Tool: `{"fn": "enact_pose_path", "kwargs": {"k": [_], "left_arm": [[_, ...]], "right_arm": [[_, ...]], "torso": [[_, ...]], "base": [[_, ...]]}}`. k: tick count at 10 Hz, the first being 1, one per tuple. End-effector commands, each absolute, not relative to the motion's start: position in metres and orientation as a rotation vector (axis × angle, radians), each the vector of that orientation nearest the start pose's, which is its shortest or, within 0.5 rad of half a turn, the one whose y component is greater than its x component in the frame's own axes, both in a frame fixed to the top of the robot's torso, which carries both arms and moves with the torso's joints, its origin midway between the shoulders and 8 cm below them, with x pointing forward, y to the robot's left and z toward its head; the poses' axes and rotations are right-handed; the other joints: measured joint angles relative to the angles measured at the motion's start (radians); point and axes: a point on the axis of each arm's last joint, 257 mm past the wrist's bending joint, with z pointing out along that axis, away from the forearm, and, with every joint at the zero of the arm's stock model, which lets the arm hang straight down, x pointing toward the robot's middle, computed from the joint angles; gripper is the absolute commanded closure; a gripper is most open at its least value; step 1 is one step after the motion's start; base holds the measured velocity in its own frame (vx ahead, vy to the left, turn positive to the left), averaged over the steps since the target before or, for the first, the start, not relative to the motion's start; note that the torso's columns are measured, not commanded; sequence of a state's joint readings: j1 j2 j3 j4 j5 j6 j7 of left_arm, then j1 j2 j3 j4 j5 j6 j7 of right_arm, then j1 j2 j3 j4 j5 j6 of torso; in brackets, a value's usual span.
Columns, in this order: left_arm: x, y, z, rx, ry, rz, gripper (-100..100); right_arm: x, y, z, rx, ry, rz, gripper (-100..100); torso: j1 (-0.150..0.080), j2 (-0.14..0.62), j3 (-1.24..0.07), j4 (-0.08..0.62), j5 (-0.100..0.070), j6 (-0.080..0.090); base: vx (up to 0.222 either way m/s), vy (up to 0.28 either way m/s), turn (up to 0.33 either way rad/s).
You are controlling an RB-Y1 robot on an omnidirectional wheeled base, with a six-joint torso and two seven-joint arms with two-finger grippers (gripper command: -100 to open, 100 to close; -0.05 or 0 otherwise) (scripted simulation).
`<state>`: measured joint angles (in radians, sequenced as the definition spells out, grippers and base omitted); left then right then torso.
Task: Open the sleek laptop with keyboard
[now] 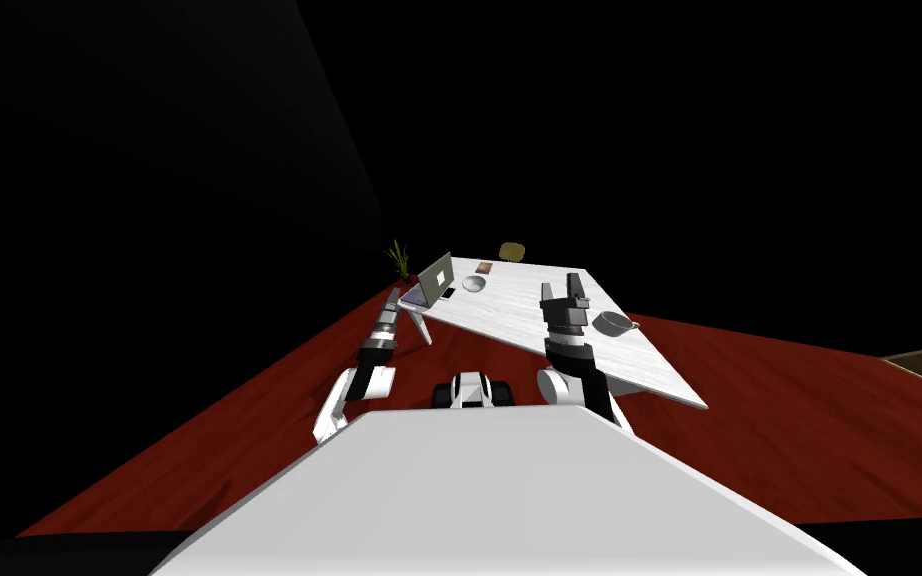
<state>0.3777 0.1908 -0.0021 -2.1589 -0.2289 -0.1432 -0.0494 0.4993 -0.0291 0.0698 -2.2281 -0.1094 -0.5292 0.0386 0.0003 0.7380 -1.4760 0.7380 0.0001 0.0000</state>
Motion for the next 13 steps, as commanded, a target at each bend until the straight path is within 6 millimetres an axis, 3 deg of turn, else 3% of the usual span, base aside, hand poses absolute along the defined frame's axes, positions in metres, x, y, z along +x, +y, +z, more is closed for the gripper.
{"fn": "enact_pose_path", "kwargs": {"k": [1, 13], "left_arm": [[0.433, 0.270, -0.077, -0.625, 1.159, -0.930, -100], [0.469, 0.309, -0.117, -0.631, 1.350, -0.659, -100]], "right_arm": [[0.351, -0.268, 0.006, 0.724, 0.596, 1.397, 0], [0.351, -0.268, 0.006, 0.724, 0.597, 1.397, 0]], "torso": [[0.000, 0.000, 0.000, 0.000, 0.000, 0.000], [0.000, 0.000, 0.000, 0.000, 0.000, 0.000]], "base": [[0.028, 0.025, -0.117], [0.040, 0.032, -0.134]]}}
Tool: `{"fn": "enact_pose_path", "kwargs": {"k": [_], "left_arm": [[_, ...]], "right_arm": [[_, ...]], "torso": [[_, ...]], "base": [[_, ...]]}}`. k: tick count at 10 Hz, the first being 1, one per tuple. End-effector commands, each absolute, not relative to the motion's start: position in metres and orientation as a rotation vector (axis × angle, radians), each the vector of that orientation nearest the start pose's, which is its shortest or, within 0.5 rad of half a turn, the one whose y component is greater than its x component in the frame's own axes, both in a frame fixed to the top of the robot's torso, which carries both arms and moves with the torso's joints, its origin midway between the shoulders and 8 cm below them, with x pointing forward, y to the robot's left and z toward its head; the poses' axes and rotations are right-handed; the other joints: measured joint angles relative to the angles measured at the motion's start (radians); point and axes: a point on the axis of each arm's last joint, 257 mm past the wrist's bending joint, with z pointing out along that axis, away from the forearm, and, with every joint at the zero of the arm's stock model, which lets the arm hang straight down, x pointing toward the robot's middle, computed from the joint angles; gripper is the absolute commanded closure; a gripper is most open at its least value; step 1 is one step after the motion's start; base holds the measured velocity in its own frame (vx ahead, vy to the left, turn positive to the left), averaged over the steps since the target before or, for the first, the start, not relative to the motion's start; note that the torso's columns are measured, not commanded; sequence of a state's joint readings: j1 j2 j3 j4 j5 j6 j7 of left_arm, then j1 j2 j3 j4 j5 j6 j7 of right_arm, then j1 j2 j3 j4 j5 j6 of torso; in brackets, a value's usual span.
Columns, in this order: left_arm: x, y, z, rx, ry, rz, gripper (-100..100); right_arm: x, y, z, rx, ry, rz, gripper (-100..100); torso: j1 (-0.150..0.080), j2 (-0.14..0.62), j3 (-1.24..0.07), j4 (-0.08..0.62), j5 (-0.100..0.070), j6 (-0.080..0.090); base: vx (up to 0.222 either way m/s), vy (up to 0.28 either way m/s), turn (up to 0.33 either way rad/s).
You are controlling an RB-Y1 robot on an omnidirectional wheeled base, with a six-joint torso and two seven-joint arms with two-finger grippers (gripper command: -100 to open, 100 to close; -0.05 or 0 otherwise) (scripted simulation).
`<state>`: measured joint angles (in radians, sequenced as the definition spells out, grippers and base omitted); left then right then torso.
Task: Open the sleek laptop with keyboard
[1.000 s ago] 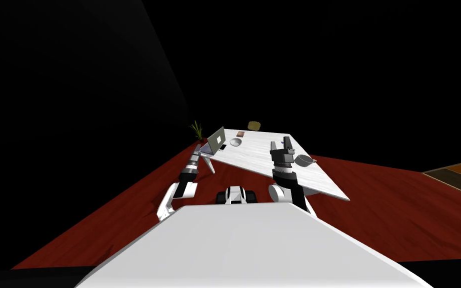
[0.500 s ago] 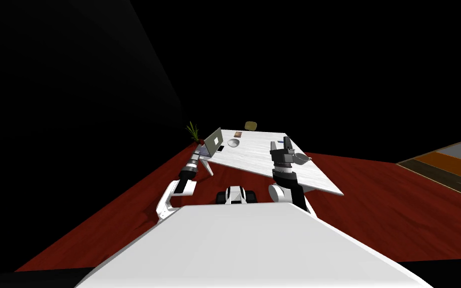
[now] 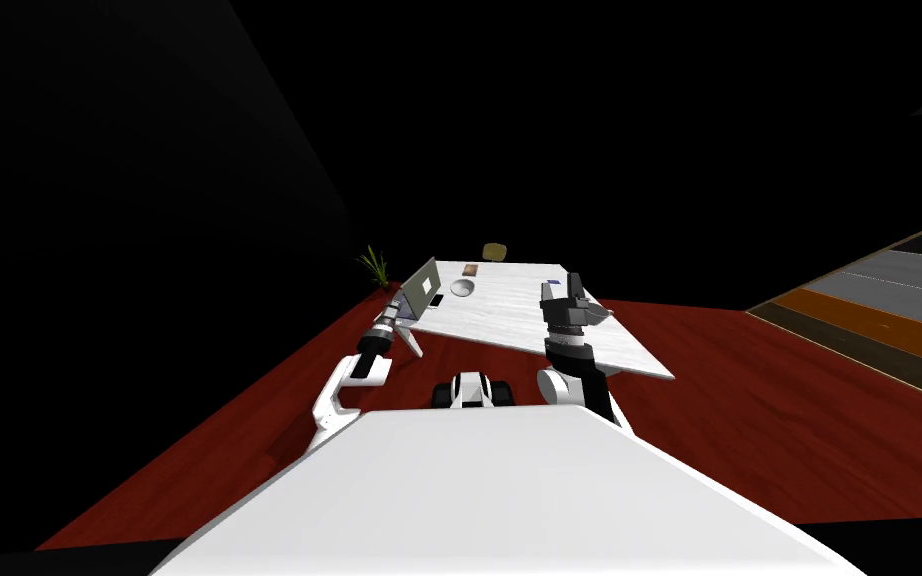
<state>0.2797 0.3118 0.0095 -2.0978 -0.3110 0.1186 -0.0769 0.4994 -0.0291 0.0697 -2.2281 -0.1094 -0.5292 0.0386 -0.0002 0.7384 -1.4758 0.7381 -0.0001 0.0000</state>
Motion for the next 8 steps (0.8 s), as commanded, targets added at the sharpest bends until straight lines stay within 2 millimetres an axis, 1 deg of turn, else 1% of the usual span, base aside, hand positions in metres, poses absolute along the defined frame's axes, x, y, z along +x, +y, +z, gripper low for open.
{"fn": "enact_pose_path", "kwargs": {"k": [1, 6, 7, 8], "left_arm": [[0.472, 0.314, -0.120, -0.632, 1.364, -0.632, -100], [0.481, 0.336, -0.131, -0.640, 1.415, -0.518, -100], [0.480, 0.332, -0.129, -0.638, 1.408, -0.534, -100], [0.494, 0.322, -0.122, -0.587, 1.409, -0.583, -100]], "right_arm": [[0.351, -0.268, 0.006, 0.724, 0.597, 1.397, 0], [0.351, -0.268, 0.006, 0.724, 0.597, 1.397, 0], [0.351, -0.268, 0.006, 0.724, 0.597, 1.397, 0], [0.351, -0.268, 0.006, 0.724, 0.597, 1.397, 0]], "torso": [[0.000, 0.000, 0.000, 0.000, 0.000, 0.000], [0.000, 0.000, 0.000, 0.000, 0.000, 0.000], [0.000, 0.000, 0.000, 0.000, 0.000, 0.000], [-0.001, 0.001, 0.000, 0.000, 0.000, 0.000]], "base": [[0.041, 0.038, -0.167], [0.033, 0.035, -0.115], [0.013, 0.016, -0.019], [-0.054, -0.059, -0.068]]}}
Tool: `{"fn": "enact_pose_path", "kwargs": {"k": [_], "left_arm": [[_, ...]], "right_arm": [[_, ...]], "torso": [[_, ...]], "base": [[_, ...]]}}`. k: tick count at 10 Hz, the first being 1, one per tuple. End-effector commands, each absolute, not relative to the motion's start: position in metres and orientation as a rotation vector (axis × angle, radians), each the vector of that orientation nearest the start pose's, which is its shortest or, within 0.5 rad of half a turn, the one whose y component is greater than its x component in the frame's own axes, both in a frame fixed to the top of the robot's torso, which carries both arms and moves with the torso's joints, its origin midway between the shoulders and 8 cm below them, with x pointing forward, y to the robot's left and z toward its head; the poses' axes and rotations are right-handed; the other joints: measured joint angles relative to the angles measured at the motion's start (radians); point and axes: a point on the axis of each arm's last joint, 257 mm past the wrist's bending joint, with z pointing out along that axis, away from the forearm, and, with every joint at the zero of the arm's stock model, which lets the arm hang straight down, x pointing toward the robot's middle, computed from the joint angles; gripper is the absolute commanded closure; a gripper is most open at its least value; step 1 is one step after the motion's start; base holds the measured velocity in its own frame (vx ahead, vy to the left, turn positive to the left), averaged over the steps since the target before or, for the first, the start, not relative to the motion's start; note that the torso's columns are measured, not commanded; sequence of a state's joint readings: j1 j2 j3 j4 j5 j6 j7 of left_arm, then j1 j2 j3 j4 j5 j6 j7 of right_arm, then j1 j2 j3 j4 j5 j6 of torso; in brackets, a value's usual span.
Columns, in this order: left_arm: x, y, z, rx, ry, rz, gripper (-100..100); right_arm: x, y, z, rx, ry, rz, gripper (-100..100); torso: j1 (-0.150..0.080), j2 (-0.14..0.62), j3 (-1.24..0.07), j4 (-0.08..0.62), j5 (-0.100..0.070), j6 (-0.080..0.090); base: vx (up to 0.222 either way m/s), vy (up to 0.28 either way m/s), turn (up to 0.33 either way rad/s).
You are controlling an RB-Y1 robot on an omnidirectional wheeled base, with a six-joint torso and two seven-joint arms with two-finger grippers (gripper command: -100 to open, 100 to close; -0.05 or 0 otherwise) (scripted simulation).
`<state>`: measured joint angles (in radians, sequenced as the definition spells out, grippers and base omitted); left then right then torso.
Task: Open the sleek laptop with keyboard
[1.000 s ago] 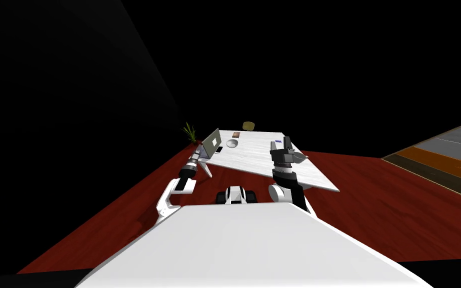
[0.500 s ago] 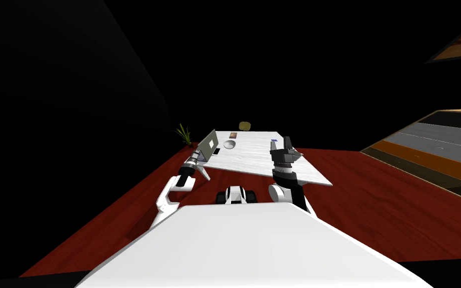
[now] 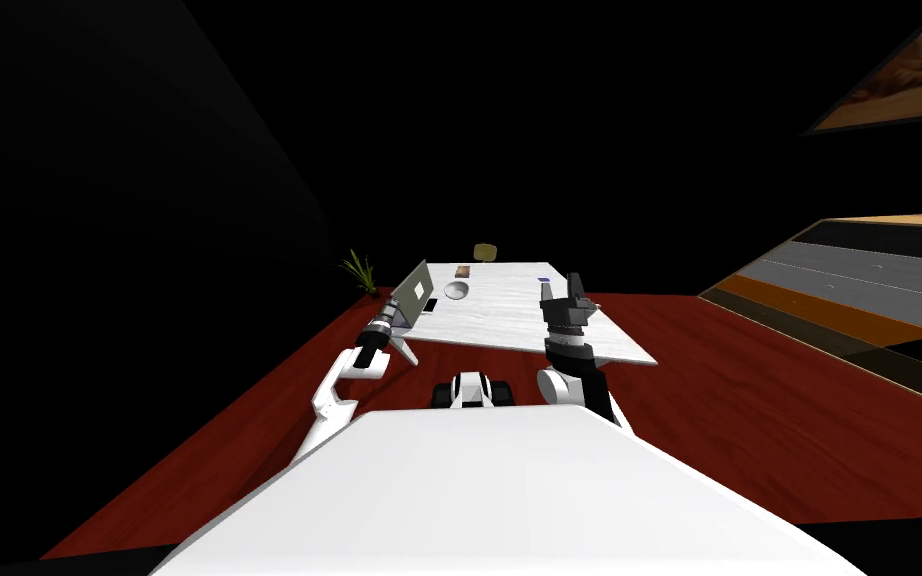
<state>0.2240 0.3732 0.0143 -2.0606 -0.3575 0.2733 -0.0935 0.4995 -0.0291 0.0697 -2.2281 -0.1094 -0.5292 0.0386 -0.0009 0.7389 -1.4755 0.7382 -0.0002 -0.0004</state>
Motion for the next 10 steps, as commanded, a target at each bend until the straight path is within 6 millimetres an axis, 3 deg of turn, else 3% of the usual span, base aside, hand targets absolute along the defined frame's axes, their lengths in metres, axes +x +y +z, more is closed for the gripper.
{"fn": "enact_pose_path", "kwargs": {"k": [1, 4, 5, 6, 9, 10], "left_arm": [[0.501, 0.322, -0.121, -0.581, 1.405, -0.587, -100], [0.506, 0.335, -0.150, -0.618, 1.448, -0.554, -100], [0.520, 0.324, -0.132, -0.562, 1.431, -0.608, -100], [0.528, 0.324, -0.132, -0.557, 1.428, -0.610, -100], [0.530, 0.341, -0.166, -0.603, 1.479, -0.569, -100], [0.544, 0.333, -0.147, -0.551, 1.458, -0.617, -100]], "right_arm": [[0.351, -0.268, 0.006, 0.724, 0.596, 1.397, 0], [0.351, -0.268, 0.006, 0.724, 0.596, 1.397, 0], [0.351, -0.268, 0.006, 0.724, 0.596, 1.397, 0], [0.351, -0.268, 0.006, 0.724, 0.596, 1.397, 0], [0.351, -0.268, 0.006, 0.724, 0.596, 1.397, 0], [0.351, -0.268, 0.006, 0.724, 0.596, 1.397, 0]], "torso": [[-0.004, 0.003, 0.001, 0.001, -0.001, 0.001], [0.002, -0.003, -0.002, -0.001, 0.001, 0.001], [0.003, -0.004, -0.002, -0.001, 0.001, 0.000], [-0.001, -0.001, -0.001, 0.000, 0.000, 0.002], [0.002, -0.002, -0.001, 0.000, 0.000, 0.000], [0.003, -0.003, -0.001, -0.001, 0.001, 0.000]], "base": [[-0.080, -0.062, -0.020], [-0.023, -0.014, -0.003], [-0.039, -0.048, -0.051], [-0.064, -0.060, -0.023], [-0.022, -0.017, -0.008], [-0.044, -0.050, -0.060]]}}
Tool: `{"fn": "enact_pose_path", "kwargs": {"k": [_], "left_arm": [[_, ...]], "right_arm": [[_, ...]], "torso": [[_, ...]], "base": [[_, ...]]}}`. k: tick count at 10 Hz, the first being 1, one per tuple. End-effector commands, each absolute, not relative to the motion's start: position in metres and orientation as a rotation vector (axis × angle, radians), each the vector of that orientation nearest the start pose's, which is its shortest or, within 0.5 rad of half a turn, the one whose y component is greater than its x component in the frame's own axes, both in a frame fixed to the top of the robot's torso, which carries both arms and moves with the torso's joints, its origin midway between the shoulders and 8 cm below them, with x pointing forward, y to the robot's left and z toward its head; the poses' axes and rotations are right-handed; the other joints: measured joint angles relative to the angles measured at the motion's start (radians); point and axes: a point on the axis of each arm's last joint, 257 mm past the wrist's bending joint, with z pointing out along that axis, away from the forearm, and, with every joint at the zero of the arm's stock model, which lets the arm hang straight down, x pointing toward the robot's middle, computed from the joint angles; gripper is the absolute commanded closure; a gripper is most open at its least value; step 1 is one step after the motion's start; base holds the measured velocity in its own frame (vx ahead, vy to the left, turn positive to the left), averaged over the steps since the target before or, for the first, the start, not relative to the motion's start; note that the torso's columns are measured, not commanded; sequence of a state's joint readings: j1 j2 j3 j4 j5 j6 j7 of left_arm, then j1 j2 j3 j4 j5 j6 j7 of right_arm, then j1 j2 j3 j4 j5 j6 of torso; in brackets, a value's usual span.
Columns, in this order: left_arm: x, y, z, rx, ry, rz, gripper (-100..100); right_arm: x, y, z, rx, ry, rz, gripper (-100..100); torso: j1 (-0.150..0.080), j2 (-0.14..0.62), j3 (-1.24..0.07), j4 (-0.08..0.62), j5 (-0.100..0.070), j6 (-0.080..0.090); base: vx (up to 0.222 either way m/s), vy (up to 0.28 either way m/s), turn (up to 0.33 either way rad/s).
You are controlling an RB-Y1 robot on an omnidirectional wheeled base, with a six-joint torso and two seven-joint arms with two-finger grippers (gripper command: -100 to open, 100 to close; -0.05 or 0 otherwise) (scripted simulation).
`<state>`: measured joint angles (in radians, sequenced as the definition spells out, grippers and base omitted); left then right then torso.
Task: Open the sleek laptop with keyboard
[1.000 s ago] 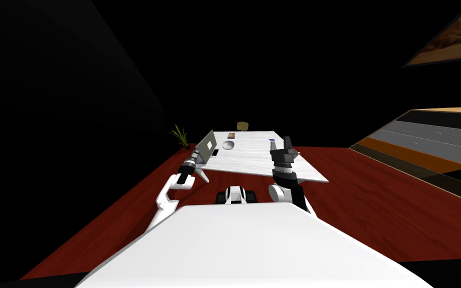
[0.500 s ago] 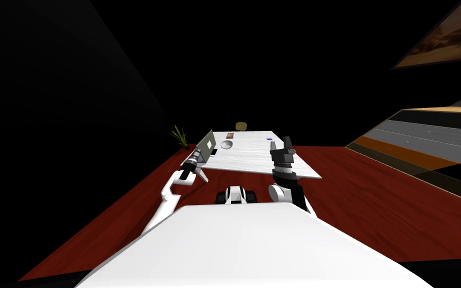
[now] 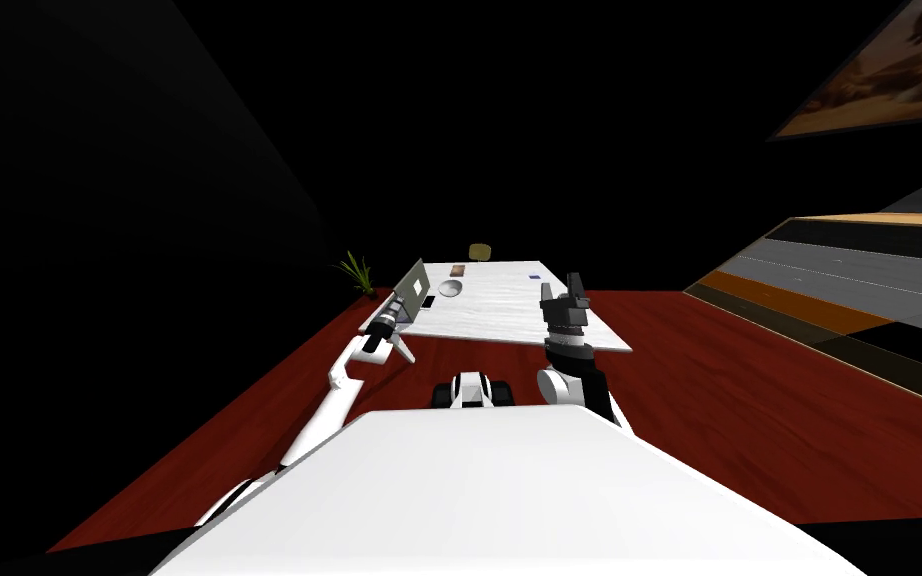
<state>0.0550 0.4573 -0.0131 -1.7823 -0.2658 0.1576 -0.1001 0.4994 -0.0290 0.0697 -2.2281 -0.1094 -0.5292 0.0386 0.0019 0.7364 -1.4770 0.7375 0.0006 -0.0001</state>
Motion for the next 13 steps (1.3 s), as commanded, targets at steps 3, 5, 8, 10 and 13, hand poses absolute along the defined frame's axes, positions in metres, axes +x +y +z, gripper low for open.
{"fn": "enact_pose_path", "kwargs": {"k": [3, 5, 8, 10, 13], "left_arm": [[0.552, 0.348, -0.171, -0.583, 1.490, -0.587, -100], [0.573, 0.345, -0.148, -0.532, 1.460, -0.629, -100], [0.573, 0.366, -0.182, -0.585, 1.508, -0.583, -100], [0.583, 0.368, -0.166, -0.549, 1.489, -0.613, -100], [0.593, 0.383, -0.178, -0.578, 1.503, -0.586, -100]], "right_arm": [[0.351, -0.268, 0.006, 0.724, 0.596, 1.397, 0], [0.351, -0.268, 0.006, 0.724, 0.596, 1.397, 0], [0.351, -0.268, 0.006, 0.724, 0.596, 1.397, 0], [0.351, -0.268, 0.006, 0.724, 0.597, 1.397, 0], [0.351, -0.268, 0.006, 0.724, 0.596, 1.397, 0]], "torso": [[-0.002, 0.003, 0.002, 0.001, -0.001, 0.000], [-0.003, 0.003, 0.001, 0.001, -0.001, 0.001], [0.000, 0.000, 0.000, 0.000, 0.000, 0.000], [-0.001, 0.001, 0.000, 0.000, 0.000, 0.000], [-0.002, 0.002, 0.002, 0.001, -0.001, 0.000]], "base": [[-0.042, -0.035, -0.012], [-0.068, -0.059, -0.053], [-0.013, -0.014, 0.005], [-0.023, -0.021, -0.038], [-0.044, -0.041, -0.007]]}}
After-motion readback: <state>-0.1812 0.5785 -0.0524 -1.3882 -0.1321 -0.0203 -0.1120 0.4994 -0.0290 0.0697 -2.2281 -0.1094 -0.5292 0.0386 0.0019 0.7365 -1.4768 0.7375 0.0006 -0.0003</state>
